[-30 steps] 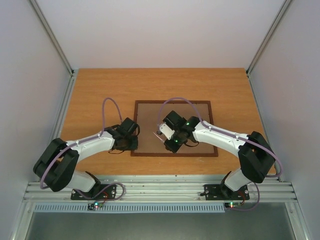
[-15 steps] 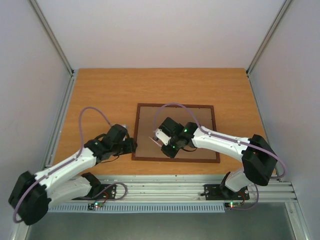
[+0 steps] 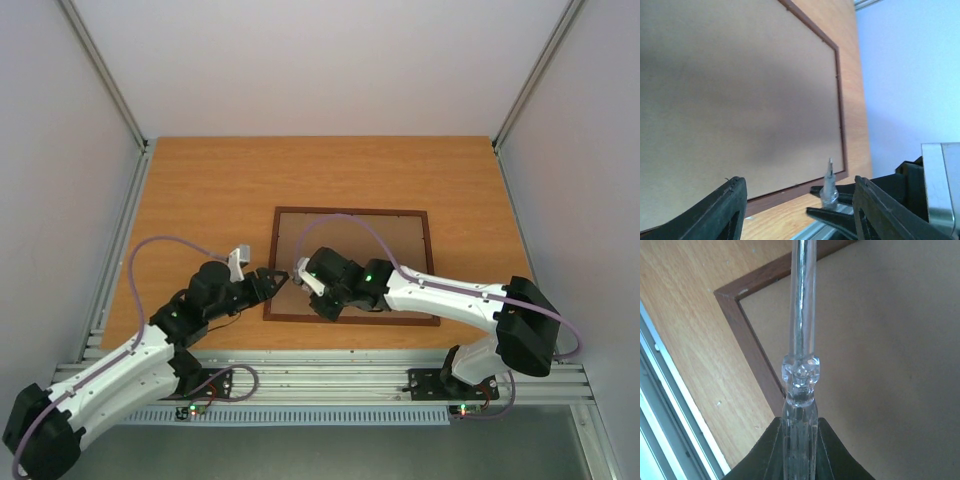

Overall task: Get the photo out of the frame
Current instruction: Adjust the screwdriver.

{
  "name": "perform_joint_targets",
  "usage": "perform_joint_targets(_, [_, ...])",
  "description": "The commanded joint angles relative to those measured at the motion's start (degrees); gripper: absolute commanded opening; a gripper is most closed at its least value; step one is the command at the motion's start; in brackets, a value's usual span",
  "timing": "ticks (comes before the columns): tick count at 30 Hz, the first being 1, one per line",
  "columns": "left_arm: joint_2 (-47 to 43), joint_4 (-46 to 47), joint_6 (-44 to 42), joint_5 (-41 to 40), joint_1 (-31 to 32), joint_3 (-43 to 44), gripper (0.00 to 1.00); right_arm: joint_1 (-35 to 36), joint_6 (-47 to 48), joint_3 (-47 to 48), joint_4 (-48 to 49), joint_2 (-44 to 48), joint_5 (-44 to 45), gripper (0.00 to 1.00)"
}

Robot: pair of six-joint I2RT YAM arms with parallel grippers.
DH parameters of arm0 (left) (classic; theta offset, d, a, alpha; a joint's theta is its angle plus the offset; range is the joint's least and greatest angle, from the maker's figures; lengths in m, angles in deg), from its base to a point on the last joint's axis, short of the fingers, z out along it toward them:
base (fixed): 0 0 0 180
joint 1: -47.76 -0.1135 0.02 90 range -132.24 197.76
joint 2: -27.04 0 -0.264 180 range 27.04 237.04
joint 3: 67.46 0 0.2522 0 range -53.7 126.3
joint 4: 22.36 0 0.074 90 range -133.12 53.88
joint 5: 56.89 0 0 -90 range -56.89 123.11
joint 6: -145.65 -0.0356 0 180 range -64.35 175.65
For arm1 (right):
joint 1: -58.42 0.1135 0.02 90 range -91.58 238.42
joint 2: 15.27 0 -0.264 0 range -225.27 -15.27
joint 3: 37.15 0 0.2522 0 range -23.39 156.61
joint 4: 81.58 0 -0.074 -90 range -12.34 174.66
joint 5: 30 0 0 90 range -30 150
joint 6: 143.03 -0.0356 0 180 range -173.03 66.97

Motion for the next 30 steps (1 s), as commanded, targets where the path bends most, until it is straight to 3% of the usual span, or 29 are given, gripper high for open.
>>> perform_joint_targets(1, [0.73,14.37,4.15,3.46,0.46,-2.55,0.59,2.07,-1.81,0.39,3.80,1.19,3.82,0.02])
perform_joint_targets(4, [2.21,18.02,4.94,3.85,0.55,-3.26,0.54,2.67,-2.02,0.55,5.30,0.94,4.18,0.02])
perform_joint_targets(8, [3.84,20.25,5.24,3.80,0.58,-3.16,0.37,2.91,-2.25,0.78,6.45,0.47,4.55,0.02])
perform_joint_targets(15, [5.85,23.18,6.20,4.03,0.80,-3.51,0.20,2.97,-2.54,-0.03,9.25,0.53,4.64,0.03])
perform_joint_targets(19, [6.24,24.83,7.12,3.61,0.77,-4.18,0.01,2.97,-2.38,-0.96,10.86,1.05,4.36,0.08])
perform_joint_targets(30, [0.50,31.95,14.03,-1.01,0.82,-9.47,0.00,2.25,-4.00,-8.12,19.63,9.58,-2.97,0.28])
